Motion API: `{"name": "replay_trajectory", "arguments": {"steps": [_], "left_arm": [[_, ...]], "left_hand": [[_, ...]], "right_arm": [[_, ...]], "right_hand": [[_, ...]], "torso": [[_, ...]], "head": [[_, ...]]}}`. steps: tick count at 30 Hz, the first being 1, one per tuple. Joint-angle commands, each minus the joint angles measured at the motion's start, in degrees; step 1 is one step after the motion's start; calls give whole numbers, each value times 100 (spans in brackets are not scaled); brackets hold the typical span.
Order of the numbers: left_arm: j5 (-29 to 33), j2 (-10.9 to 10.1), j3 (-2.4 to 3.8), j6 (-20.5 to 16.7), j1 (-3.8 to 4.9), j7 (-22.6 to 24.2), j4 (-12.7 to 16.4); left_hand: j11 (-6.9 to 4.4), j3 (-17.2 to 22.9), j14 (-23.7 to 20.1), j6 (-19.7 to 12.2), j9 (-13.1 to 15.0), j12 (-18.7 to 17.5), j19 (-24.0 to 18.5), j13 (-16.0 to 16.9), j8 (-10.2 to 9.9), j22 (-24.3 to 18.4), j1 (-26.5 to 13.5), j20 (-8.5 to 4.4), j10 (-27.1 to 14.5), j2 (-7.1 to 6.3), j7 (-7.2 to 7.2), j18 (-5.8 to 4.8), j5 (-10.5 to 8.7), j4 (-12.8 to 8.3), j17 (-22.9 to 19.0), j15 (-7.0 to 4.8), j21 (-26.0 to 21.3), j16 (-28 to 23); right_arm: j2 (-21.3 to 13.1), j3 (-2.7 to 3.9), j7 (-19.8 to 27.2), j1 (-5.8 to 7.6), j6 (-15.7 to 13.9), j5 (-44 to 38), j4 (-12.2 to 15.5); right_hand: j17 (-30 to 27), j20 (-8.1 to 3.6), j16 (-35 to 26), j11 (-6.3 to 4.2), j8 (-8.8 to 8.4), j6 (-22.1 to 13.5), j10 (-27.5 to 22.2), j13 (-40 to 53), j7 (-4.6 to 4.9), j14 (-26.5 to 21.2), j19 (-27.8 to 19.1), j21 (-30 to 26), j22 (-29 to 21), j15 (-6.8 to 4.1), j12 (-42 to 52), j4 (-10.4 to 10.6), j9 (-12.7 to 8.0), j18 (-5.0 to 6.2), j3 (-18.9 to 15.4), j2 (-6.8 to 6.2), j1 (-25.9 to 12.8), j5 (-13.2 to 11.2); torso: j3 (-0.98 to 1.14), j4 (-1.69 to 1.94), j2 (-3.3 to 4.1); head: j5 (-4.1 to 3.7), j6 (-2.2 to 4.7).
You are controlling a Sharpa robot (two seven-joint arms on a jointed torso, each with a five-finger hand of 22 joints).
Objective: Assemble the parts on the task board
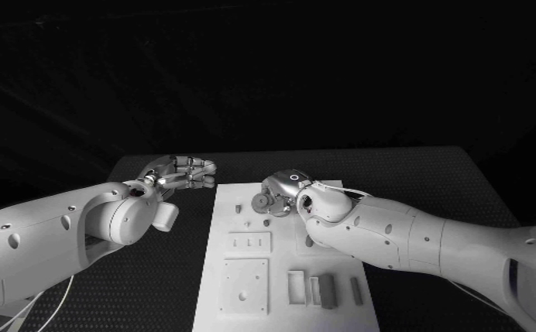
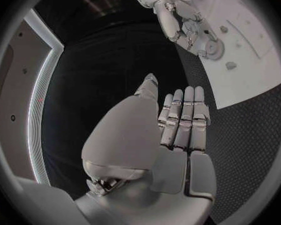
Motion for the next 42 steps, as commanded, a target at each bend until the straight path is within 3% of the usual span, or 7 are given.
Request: {"name": "replay_trajectory", "arguments": {"steps": [1,5,7,22,28,34,42], "left_arm": [[-20,7,5,89,5,30,12],[-20,3,5,84,5,30,15],[-20,0,5,86,5,30,19],[-20,-33,4,72,5,32,35],[-21,-48,4,67,5,34,37],[-22,-74,4,54,5,43,16],[-23,-26,3,67,2,57,-106]], "left_hand": [[25,-38,13,35,-5,-21,4,-7,-38,5,-42,29,35,-3,143,87,-8,7,5,23,-24,-20],[25,-38,13,35,-6,-22,4,-7,-39,5,-46,29,34,-3,144,87,-9,7,6,23,-25,-21],[25,-38,13,35,-6,-23,4,-7,-39,5,-47,29,34,-3,144,87,-9,6,6,23,-25,-21],[25,-37,13,34,-8,-26,3,-7,-40,6,-45,27,33,-6,144,89,-8,0,9,22,-27,-25],[25,-36,13,35,-8,-28,2,-7,-40,6,-43,26,34,-7,143,89,-8,-2,10,21,-28,-27],[25,-36,13,35,-9,-29,2,-7,-41,7,-41,26,34,-10,143,90,-8,-3,12,21,-29,-29],[24,-35,13,35,-9,-30,1,-7,-41,7,-37,25,35,-13,142,90,-8,-5,13,21,-30,-30]], "right_arm": [[-6,-13,33,-17,392,131,-34],[-45,-13,-7,-17,367,132,-12],[-98,-13,-38,-17,318,132,61],[-378,-14,-56,-17,312,131,375],[-553,-12,-107,-16,73,114,467],[-904,114,25,55,-230,217,833],[-1418,337,168,268,-118,566,1380]], "right_hand": [[-11,3,-21,-16,25,96,-11,1,53,-19,-25,-23,15,-20,5,65,13,136,-14,129,-55,12],[-4,3,-17,-30,46,134,-16,-1,38,-27,-48,-22,27,-34,7,110,15,136,-42,288,-135,12],[-5,-5,-13,-37,48,136,-19,0,33,-32,-57,-17,35,-41,8,67,12,136,-54,307,-120,13],[51,-22,-2,-62,91,218,2,-3,6,15,-54,3,55,-64,21,-62,13,136,-105,244,-112,12],[60,-24,-2,-64,95,225,4,-4,3,23,-53,3,56,-67,21,-69,13,136,-106,239,-112,12],[67,-37,-2,-72,94,228,27,-12,-3,48,-35,10,57,-76,23,-147,2,136,-97,157,-62,12],[21,-43,-11,-70,95,233,41,-24,-1,36,-24,1,49,-76,14,-214,-10,136,-69,19,0,12]], "torso": [[-3,5,0],[-3,5,0],[-3,6,-2],[-1,-2,1],[1,1,-4],[0,-23,1],[20,-45,-13]], "head": [[-7,-11],[-7,-11],[-9,-11],[4,-16],[-1,-13],[-14,39],[-55,92]]}}
